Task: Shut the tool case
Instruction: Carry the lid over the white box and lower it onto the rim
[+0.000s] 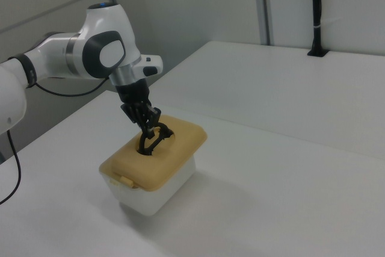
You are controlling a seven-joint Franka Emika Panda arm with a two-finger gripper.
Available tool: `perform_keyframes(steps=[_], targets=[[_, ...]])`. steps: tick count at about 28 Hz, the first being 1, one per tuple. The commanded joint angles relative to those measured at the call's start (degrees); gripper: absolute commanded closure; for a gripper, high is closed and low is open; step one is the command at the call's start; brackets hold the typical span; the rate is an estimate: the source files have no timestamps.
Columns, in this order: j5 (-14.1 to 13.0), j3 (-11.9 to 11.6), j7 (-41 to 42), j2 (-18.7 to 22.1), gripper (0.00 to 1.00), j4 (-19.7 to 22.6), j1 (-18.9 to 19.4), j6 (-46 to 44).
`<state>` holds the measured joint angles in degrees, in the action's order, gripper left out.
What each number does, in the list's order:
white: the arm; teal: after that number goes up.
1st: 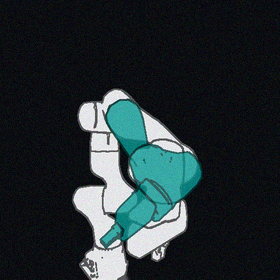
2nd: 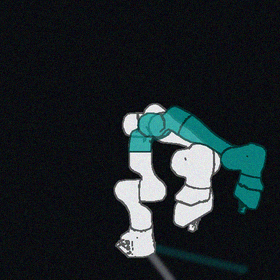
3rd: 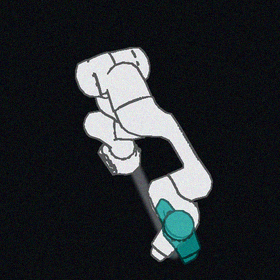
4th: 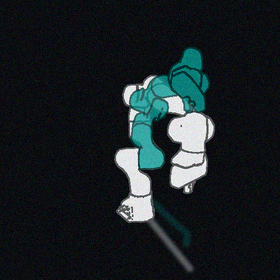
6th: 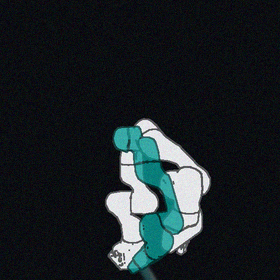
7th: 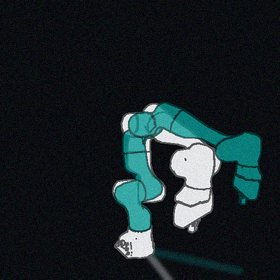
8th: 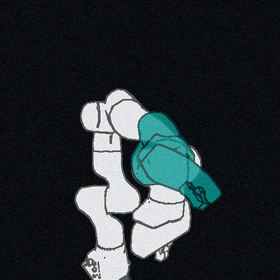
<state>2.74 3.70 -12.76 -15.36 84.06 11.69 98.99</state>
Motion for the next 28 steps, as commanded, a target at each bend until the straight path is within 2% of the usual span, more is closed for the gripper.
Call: perform_keyframes(steps=[1, 8, 25, 26, 27, 28], targets=[[0.0, -0.3, -1.9, -0.4, 1.00, -0.7, 2.1, -1.6], [0.3, -0.3, -3.3, -2.5, 1.00, -0.7, 4.1, -1.0], [0.2, -0.3, -4.3, -3.9, 1.00, -2.1, 5.4, -0.9], [0.2, -0.3, -4.4, -3.9, 0.91, -2.1, 5.4, -0.9], [0.2, -0.3, -4.5, -3.9, 0.68, -2.1, 5.4, -0.9], [0.2, -0.3, -4.6, -3.9, 0.31, -2.1, 5.4, -0.9]])
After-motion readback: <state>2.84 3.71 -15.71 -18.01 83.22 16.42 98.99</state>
